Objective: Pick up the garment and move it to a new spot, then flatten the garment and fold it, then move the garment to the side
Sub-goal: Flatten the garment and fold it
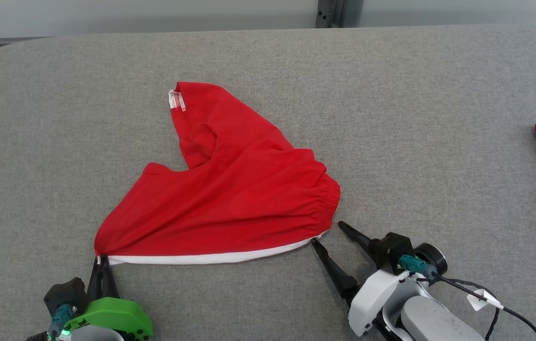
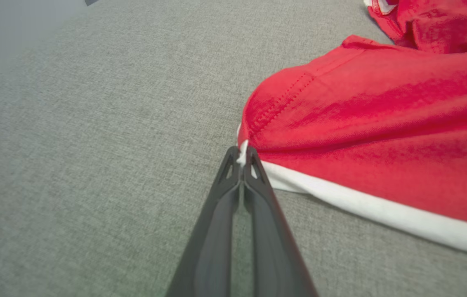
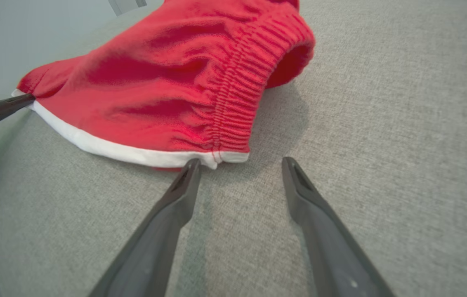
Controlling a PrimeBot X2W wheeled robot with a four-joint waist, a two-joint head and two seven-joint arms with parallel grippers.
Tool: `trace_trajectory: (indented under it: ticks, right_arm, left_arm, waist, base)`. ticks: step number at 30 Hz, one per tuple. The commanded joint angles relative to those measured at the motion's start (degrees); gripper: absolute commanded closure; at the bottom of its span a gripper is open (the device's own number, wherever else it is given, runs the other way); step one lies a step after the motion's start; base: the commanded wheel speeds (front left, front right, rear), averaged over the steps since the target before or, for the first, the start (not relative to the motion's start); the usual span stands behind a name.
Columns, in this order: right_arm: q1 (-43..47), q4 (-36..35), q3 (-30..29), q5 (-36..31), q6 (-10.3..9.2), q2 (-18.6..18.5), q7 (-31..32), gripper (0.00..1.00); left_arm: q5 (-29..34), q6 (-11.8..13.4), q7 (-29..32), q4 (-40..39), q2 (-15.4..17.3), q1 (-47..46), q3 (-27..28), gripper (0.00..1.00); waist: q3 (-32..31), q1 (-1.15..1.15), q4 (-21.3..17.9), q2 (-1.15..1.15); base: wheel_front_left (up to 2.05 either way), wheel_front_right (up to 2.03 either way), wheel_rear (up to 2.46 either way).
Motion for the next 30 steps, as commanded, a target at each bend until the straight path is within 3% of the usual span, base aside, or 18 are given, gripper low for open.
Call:
trace_trajectory:
  ticks: [1, 13, 14, 15, 18, 30]
  right_arm:
    - [-0.81, 0.01, 0.41, 0.21, -0.03, -0.47, -0.16, 0.0]
    - [-3.35, -0.96, 3.86, 1.62, -0.03, -2.81, -0.16, 0.0]
    - [-3.41, -1.04, 4.11, 1.8, -0.03, -2.87, -0.16, 0.09]
    - [-3.42, -1.07, 4.44, 1.94, -0.03, -2.93, -0.16, 0.41]
    - [-3.62, -1.34, 5.1, 2.29, -0.03, -3.32, -0.16, 0.97]
    - [-1.94, -5.47, 2.88, 2.61, -0.03, -3.51, -0.16, 1.0]
  left_arm:
    - [0.16, 0.02, 0.05, 0.07, 0.34, -0.83, 0.09, 1.0]
    - [-0.1, 0.07, 0.05, 0.13, 0.35, -1.73, -0.7, 1.0]
    - [-0.22, 0.1, 0.05, 0.11, 0.35, -1.83, -0.79, 1.0]
    - [-0.32, 0.13, 0.05, 0.11, 0.34, -1.91, -0.87, 1.0]
    - [-0.48, 0.19, 0.05, -0.05, 0.34, -2.21, -1.1, 1.0]
    - [1.83, -1.01, 0.05, -3.66, 0.34, -2.46, 0.06, 1.0]
  waist:
    - [0.19, 0.0, 0.19, 0.0]
    - [1.67, 0.0, 1.53, 0.0]
    - [1.78, 0.0, 1.6, 0.0]
    - [1.87, 0.0, 1.64, 0.0]
    - [2.2, 0.0, 1.67, 0.0]
    - [-0.09, 0.0, 0.52, 0.0]
  base:
    - [0.0, 0.0, 0.0]
    - [0.0, 0.0, 0.0]
    - [0.0, 0.0, 0.0]
    - [0.0, 0.0, 0.0]
    - [0.0, 0.0, 0.0]
    - [0.0, 0.0, 0.0]
